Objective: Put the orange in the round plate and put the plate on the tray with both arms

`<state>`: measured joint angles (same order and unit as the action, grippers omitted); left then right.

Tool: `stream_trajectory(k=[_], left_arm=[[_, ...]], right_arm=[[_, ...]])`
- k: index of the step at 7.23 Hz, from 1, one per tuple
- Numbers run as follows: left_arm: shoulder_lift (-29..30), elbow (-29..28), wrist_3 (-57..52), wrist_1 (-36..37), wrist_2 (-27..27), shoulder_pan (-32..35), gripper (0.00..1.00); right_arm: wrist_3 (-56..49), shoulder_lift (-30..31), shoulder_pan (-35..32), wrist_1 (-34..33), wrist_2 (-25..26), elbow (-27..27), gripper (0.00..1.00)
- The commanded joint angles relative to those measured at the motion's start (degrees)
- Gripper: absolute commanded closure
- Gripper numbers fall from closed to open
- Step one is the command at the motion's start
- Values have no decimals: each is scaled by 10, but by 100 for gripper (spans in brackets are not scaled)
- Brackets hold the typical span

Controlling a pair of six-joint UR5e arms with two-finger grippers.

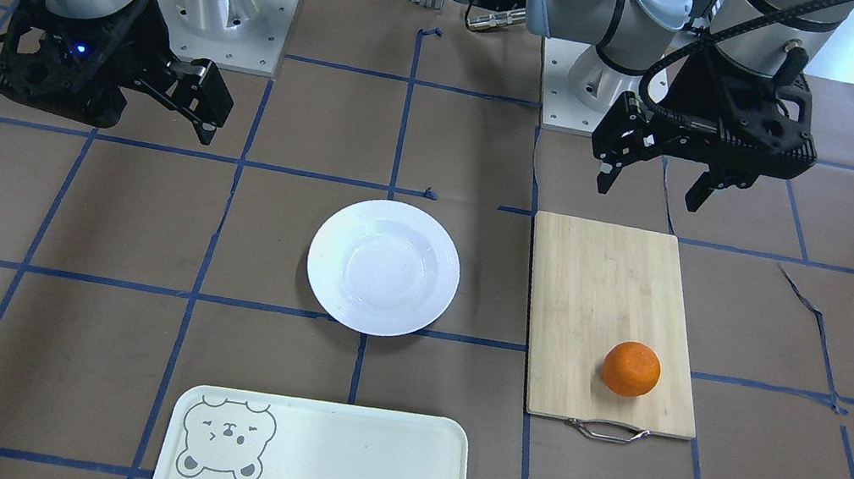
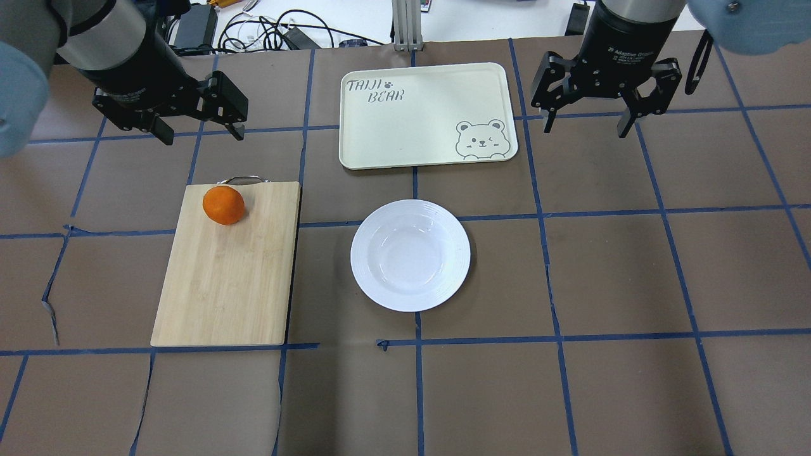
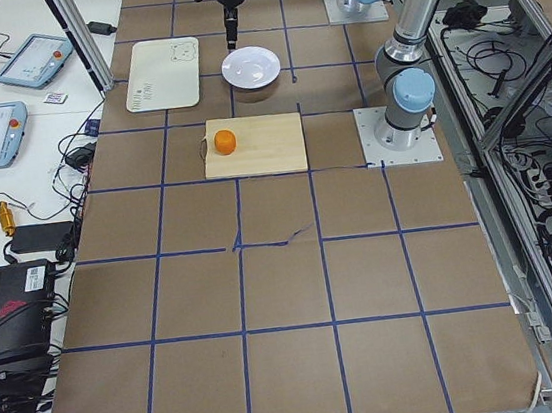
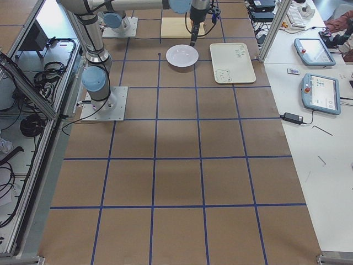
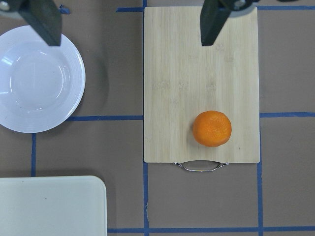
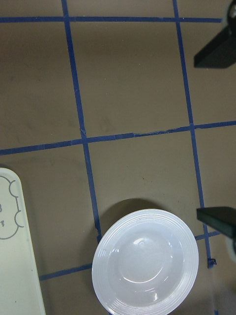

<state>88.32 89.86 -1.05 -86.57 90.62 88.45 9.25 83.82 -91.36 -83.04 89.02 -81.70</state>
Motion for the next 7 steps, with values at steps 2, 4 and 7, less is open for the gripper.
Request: stream_trajectory(k=[2, 4, 7], left_arm=[[0, -1, 0, 0, 1, 0, 0], [0, 0, 0, 0, -3, -1, 0], [3, -5, -9, 1, 2, -4, 0]], right_arm=[[-38, 0, 2, -2, 4, 0, 0], [-36, 0, 0, 0, 3, 0, 0], [-34, 0, 0, 0, 4, -1, 0]])
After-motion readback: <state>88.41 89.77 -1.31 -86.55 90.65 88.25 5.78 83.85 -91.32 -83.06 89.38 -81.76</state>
